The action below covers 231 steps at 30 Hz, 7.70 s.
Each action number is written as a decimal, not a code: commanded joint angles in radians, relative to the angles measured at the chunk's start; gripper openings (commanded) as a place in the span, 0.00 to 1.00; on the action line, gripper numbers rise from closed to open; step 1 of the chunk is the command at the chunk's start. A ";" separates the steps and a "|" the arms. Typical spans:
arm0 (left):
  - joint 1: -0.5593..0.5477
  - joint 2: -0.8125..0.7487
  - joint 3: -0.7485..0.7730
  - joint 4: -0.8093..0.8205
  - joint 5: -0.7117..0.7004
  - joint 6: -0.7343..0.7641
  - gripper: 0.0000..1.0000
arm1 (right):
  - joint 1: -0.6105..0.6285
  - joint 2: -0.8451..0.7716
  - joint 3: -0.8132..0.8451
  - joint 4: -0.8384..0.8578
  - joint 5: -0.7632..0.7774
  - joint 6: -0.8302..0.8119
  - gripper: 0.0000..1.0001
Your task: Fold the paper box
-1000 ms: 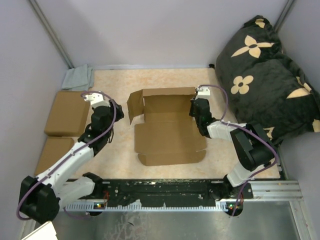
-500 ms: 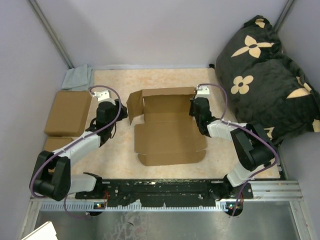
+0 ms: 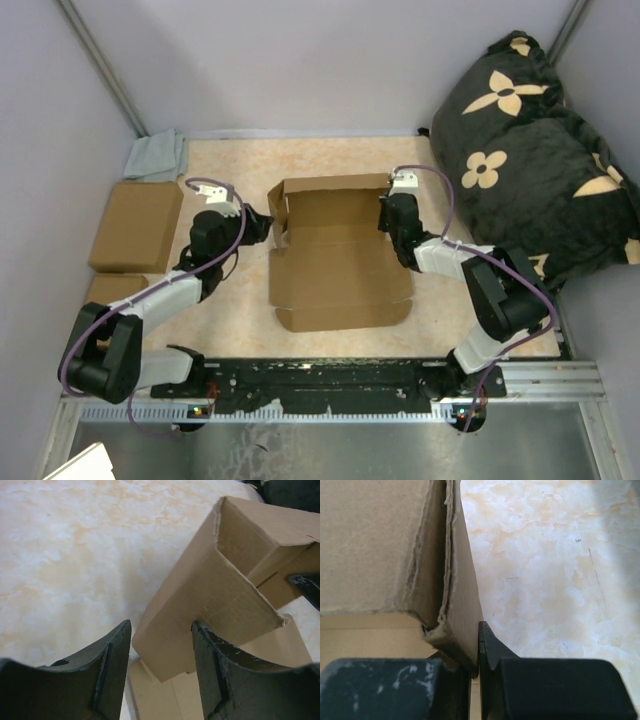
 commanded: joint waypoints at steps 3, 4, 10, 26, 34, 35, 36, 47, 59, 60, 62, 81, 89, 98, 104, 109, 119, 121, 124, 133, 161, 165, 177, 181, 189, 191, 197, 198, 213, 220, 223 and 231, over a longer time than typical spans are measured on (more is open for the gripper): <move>-0.034 0.040 0.023 0.070 0.091 0.021 0.58 | 0.003 0.024 0.013 -0.057 -0.050 -0.001 0.05; -0.038 0.049 0.027 0.073 0.097 0.021 0.58 | 0.003 0.019 0.012 -0.059 -0.052 -0.003 0.05; -0.069 0.087 0.054 0.080 0.070 0.038 0.58 | 0.004 -0.019 -0.010 -0.059 -0.079 -0.008 0.05; -0.121 0.148 0.113 0.070 -0.038 0.052 0.57 | 0.003 -0.115 -0.087 -0.049 -0.128 -0.012 0.06; -0.145 0.181 0.153 0.034 -0.120 0.067 0.57 | 0.005 -0.145 -0.116 -0.019 -0.181 -0.025 0.06; -0.145 0.190 0.161 0.028 -0.123 0.071 0.56 | 0.006 -0.148 -0.120 -0.013 -0.193 -0.034 0.07; -0.145 0.200 0.173 0.016 -0.127 0.076 0.56 | 0.006 -0.151 -0.121 -0.014 -0.199 -0.040 0.07; -0.210 0.251 0.221 -0.091 -0.386 0.141 0.20 | 0.011 -0.164 -0.130 -0.017 -0.208 -0.044 0.07; -0.411 0.409 0.445 -0.415 -0.973 0.136 0.00 | 0.017 -0.166 -0.094 -0.084 -0.195 -0.016 0.07; -0.423 0.418 0.451 -0.422 -1.005 0.137 0.00 | 0.017 -0.164 -0.084 -0.101 -0.194 -0.010 0.07; -0.441 0.422 0.439 -0.415 -1.045 0.136 0.00 | 0.017 -0.160 -0.064 -0.132 -0.200 0.001 0.07; -0.458 0.358 0.377 -0.465 -1.050 0.006 0.25 | 0.029 -0.125 0.006 -0.249 -0.156 0.067 0.06; -0.457 0.285 0.410 -0.671 -1.002 -0.119 0.50 | 0.029 -0.096 0.036 -0.301 -0.107 0.118 0.06; -0.459 0.046 0.360 -0.744 -0.782 -0.165 0.54 | 0.029 -0.103 0.068 -0.371 -0.095 0.148 0.07; -0.459 -0.133 0.295 -0.698 -0.591 -0.084 0.54 | 0.029 -0.098 0.116 -0.458 -0.111 0.152 0.07; -0.459 -0.148 0.314 -0.780 -0.548 -0.086 0.55 | 0.029 -0.105 0.117 -0.470 -0.135 0.165 0.09; -0.457 -0.245 0.346 -0.864 -0.627 -0.083 0.55 | 0.030 -0.165 0.131 -0.576 -0.214 0.173 0.21; -0.458 -0.273 0.361 -0.886 -0.655 -0.068 0.56 | 0.031 -0.199 0.125 -0.609 -0.252 0.184 0.29; -0.455 -0.299 0.383 -0.921 -0.680 -0.047 0.58 | 0.032 -0.241 0.126 -0.680 -0.297 0.165 0.39; -0.444 -0.312 0.397 -0.999 -0.665 -0.037 0.61 | 0.030 -0.384 0.137 -0.848 -0.305 0.098 0.48; -0.439 -0.542 0.188 -0.989 -0.738 0.010 0.61 | -0.098 0.061 0.431 -0.797 -0.264 -0.046 0.35; -0.438 -0.548 0.185 -0.979 -0.734 0.013 0.61 | -0.094 0.062 0.391 -0.803 -0.295 -0.041 0.35; -0.438 -0.523 0.185 -0.964 -0.715 0.024 0.61 | 0.216 -0.131 0.334 -0.959 -0.476 -0.025 0.35; -0.437 -0.522 0.183 -0.966 -0.716 0.021 0.61 | 0.328 -0.145 0.401 -1.014 -0.448 0.008 0.36; -0.435 -0.534 0.181 -0.966 -0.719 0.019 0.61 | 0.296 -0.103 0.549 -1.068 -0.104 -0.142 0.44; -0.436 -0.536 0.183 -0.963 -0.719 0.019 0.61 | 0.253 -0.050 0.601 -1.016 -0.138 -0.197 0.48; -0.436 -0.551 0.182 -0.973 -0.738 0.019 0.61 | 0.160 0.261 0.877 -0.914 -0.285 -0.353 0.55; -0.436 -0.553 0.181 -0.973 -0.737 0.017 0.61 | 0.160 0.321 0.932 -0.920 -0.293 -0.391 0.55; -0.434 -0.580 0.172 -0.976 -0.726 0.006 0.61 | 0.132 0.698 1.368 -1.036 -0.279 -0.522 0.54; -0.433 -0.572 0.174 -0.980 -0.729 0.007 0.61 | 0.127 0.756 1.409 -1.082 -0.318 -0.495 0.38; -0.433 -0.573 0.174 -0.979 -0.731 0.007 0.61 | 0.111 0.766 1.407 -1.097 -0.292 -0.437 0.05; -0.433 -0.573 0.173 -0.978 -0.723 0.006 0.61 | -0.100 0.532 1.034 -1.006 -0.399 -0.052 0.00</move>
